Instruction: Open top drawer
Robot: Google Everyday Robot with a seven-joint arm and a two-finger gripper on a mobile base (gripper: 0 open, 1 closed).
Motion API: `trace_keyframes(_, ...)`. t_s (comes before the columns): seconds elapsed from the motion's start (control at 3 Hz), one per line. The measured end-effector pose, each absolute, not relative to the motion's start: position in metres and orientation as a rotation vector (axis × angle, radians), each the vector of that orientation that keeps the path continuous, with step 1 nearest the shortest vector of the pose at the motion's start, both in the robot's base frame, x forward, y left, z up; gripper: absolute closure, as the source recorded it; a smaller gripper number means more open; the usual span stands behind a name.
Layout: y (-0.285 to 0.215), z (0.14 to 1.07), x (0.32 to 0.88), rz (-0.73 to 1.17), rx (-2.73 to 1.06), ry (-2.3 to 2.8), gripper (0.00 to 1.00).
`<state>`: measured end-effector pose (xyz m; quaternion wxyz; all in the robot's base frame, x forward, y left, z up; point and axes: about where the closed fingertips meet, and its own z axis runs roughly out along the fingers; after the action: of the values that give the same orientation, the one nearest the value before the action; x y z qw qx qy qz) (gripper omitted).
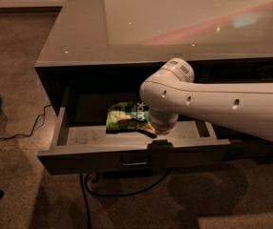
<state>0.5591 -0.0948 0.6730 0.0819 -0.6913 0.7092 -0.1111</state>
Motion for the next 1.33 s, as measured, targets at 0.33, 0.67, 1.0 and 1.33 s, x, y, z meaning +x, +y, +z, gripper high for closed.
trace_keyframes(0.33,-0.089,0.655,0.559,-0.311,-2.109,2.104,1.00)
trace_keyframes(0.67,-0.086,0.632,0.553,-0.299,-2.173,2.108,1.00)
trace_keyframes(1.0,-0.086,0.632,0.553,-0.299,-2.173,2.108,1.00)
trace_keyframes(1.33,-0.098,0.625,0.544,-0.307,-2.178,2.162,1.00)
